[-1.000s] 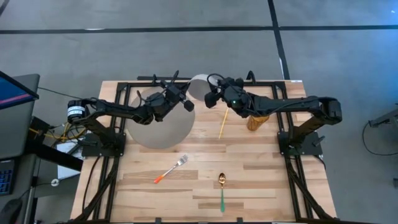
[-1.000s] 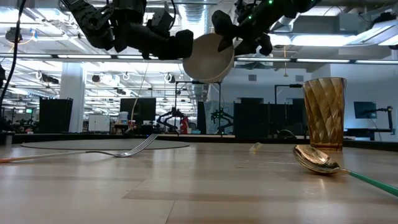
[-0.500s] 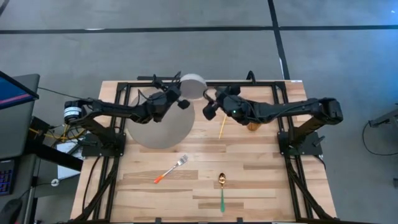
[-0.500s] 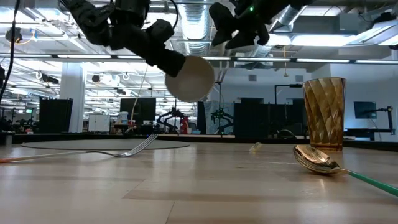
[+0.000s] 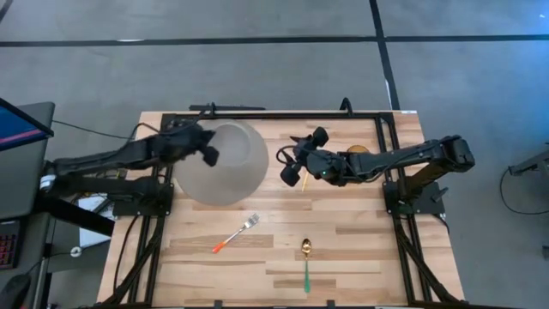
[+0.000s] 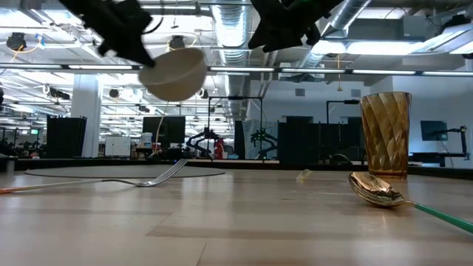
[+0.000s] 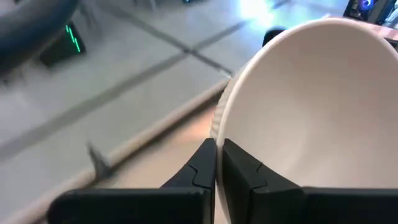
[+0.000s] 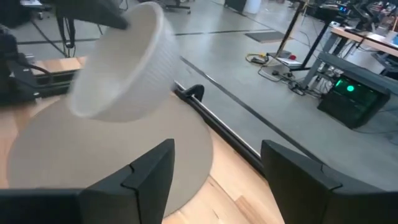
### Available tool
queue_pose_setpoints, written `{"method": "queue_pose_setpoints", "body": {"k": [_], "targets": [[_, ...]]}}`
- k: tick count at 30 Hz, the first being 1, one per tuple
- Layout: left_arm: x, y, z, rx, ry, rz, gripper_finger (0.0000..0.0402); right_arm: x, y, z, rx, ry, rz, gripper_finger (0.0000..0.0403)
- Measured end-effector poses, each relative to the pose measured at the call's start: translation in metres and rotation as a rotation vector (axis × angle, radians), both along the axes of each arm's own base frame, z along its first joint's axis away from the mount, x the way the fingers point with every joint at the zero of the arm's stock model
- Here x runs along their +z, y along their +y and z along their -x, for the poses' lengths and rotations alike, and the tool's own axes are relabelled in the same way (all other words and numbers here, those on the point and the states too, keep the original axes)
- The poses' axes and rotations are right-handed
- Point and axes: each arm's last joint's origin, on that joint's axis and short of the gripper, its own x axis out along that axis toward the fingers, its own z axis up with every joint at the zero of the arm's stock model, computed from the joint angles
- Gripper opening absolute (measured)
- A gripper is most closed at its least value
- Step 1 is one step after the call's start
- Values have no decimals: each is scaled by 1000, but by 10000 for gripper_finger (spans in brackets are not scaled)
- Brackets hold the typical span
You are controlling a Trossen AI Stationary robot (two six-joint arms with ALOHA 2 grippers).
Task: Pick & Place Utensil
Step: Put the gray bowl on the gray mat
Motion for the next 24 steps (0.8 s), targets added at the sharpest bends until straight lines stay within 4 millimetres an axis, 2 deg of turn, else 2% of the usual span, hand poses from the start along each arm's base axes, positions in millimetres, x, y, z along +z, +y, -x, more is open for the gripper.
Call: {"method": "queue_pose_setpoints", "body": {"k": [3, 7, 13, 18, 24], "targets": [[-6, -5, 22, 29, 39, 127, 12, 0, -2, 0, -6, 3, 0, 232], [-18, -8, 33, 59, 108, 297, 13, -3, -2, 2, -5, 45, 3, 232], [-31, -6, 20, -6, 188, 442, 15, -4, -2, 2, -5, 58, 4, 232], [-50, -1, 5, -13, 319, 548, 15, -4, -2, 2, -5, 57, 4, 232], [-69, 7, -7, 11, 475, 589, 16, -4, -2, 2, -5, 56, 3, 232]]}}
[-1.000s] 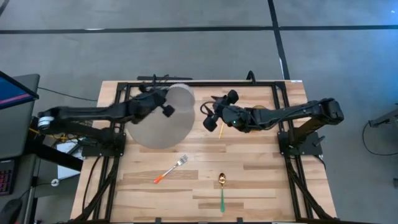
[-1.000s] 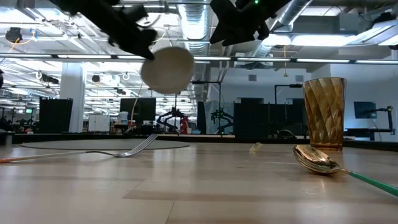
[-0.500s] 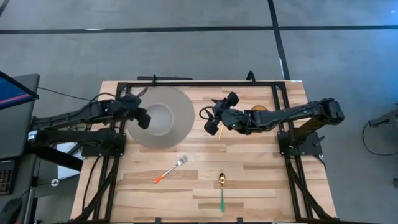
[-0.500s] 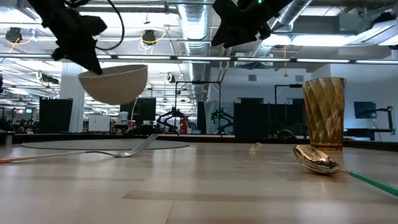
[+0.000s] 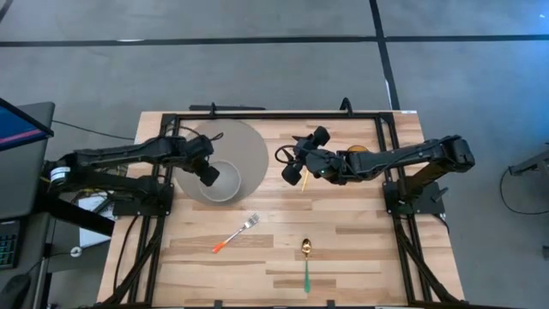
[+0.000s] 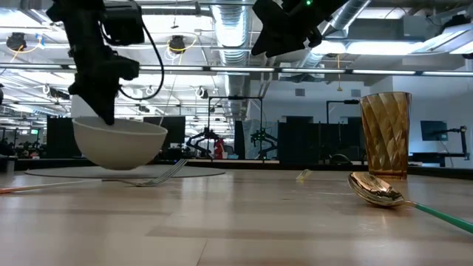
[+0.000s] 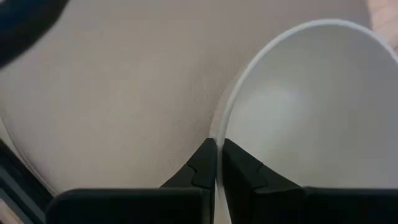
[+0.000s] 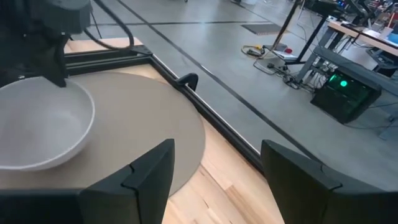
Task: Pick & Place Utensil
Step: Put the gray bowl on the gray mat, then put the orange fork into the gray bowl on the gray mat
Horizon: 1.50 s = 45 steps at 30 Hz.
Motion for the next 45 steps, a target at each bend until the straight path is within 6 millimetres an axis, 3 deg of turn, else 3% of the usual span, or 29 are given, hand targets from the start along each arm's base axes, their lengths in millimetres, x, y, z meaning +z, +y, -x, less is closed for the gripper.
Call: {"method": "queue_pose_setpoints", "body": {"k": [6, 29, 37, 45], "targets": [[-7, 6, -2, -6, 35, 48, 22, 0, 0, 0, 0, 0, 0, 232], [-1, 13, 1, -35, 42, -71, 87, 0, 0, 0, 1, -2, 0, 232], [31, 3, 3, -86, -275, -162, 88, 0, 0, 0, 2, -3, -2, 232], [63, -27, 0, -330, -642, -106, 88, 0, 0, 0, 2, -3, -3, 232]]}}
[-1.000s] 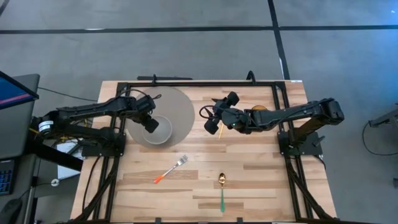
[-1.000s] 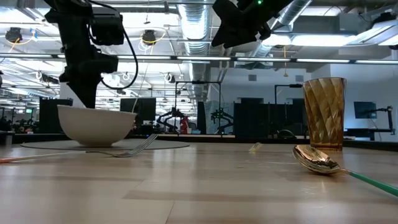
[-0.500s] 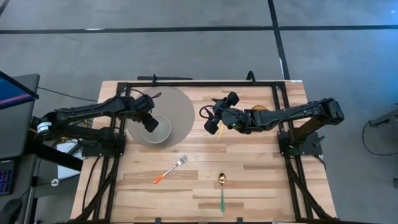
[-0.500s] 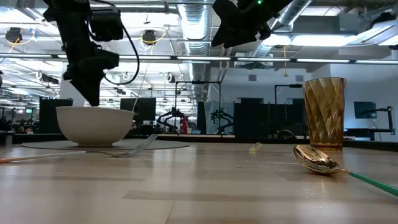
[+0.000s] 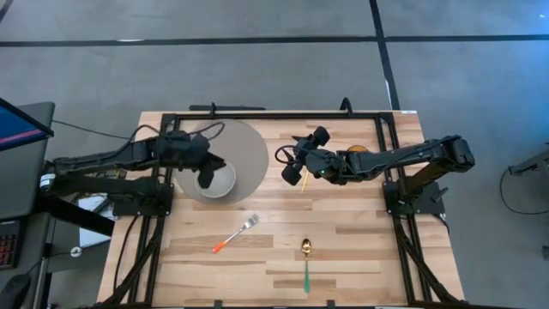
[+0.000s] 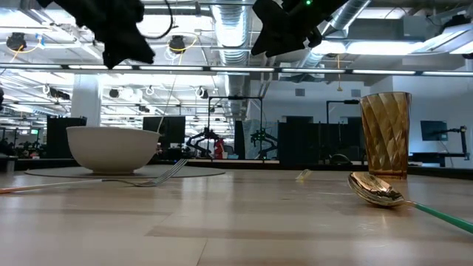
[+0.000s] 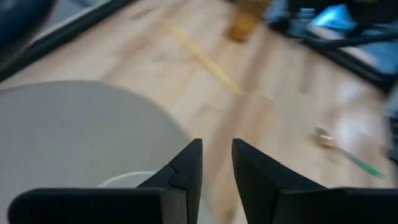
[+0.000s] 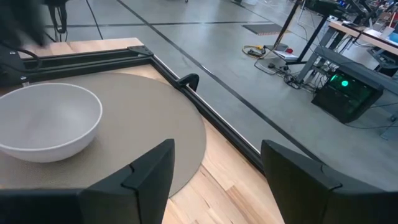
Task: Pick & Place Utensil
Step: Put the orange fork into the gray bowl on the gray mat
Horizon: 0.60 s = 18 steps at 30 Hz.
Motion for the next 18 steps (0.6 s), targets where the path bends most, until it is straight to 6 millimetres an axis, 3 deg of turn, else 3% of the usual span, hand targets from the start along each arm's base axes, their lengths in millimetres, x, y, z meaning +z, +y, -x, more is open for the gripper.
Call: {"method": "queue_pose_setpoints", "body": {"k": [5, 12, 15, 18], "targets": [[1, -31, -14, -207, -41, 11, 88, 0, 0, 0, -1, 0, 0, 232], [-18, -70, -40, -398, 24, -203, 88, 0, 0, 0, 0, -2, 0, 232], [-33, -80, -50, -430, 105, -182, 88, 0, 0, 0, -1, -2, 0, 232], [-52, -87, -61, -461, 194, -36, 88, 0, 0, 0, 0, -3, 0, 232]]}}
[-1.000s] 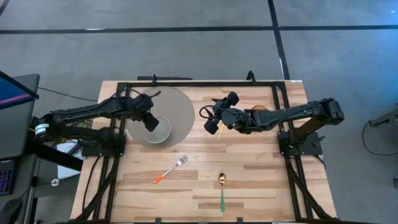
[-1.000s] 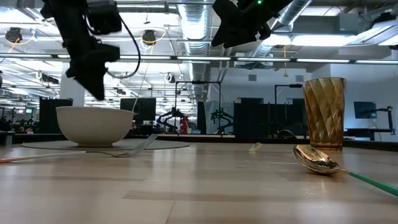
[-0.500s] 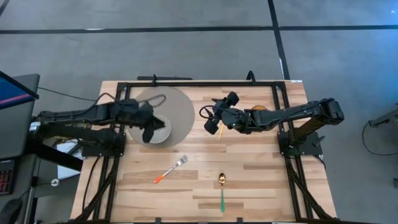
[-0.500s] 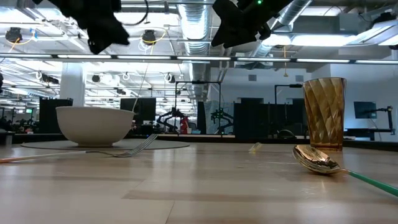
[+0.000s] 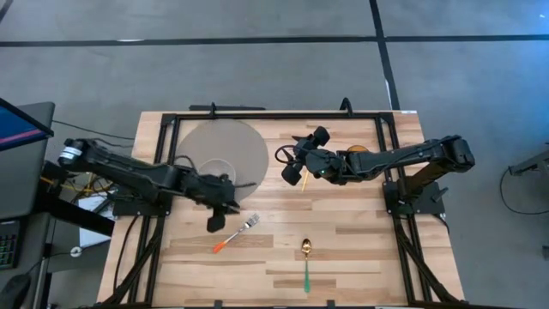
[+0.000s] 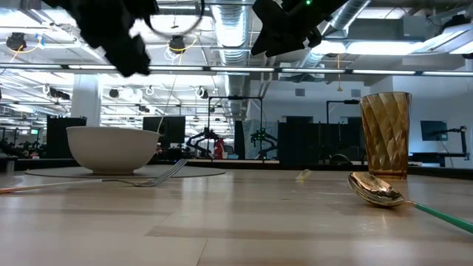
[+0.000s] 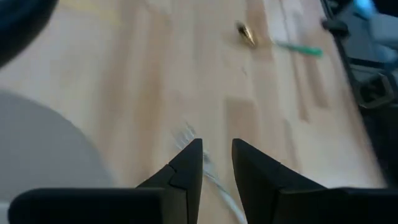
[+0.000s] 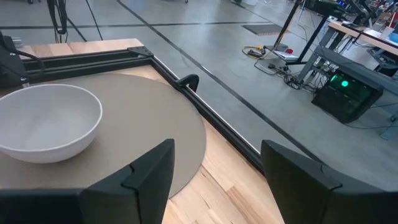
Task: Pick & Place Utensil
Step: Put the orange fork into the gray bowl on the gray mat
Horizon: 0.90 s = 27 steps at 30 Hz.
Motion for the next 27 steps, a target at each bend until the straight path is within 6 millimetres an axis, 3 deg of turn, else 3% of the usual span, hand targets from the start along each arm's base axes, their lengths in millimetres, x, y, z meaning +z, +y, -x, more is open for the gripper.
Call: {"method": "queue_pose_setpoints", "body": {"k": [4, 10, 19, 27], "targets": [[-29, -9, -13, 29, 188, 149, 88, 0, 0, 0, 1, 4, 1, 232], [-61, -29, -19, 54, 346, 172, 88, -2, 0, 1, 1, 28, 3, 232], [-83, -57, -13, 227, 433, 172, 88, -4, 0, 2, 32, 111, 68, 232], [-94, -60, -14, 264, 446, 116, 88, -2, 0, 1, 34, 91, 73, 232]]}}
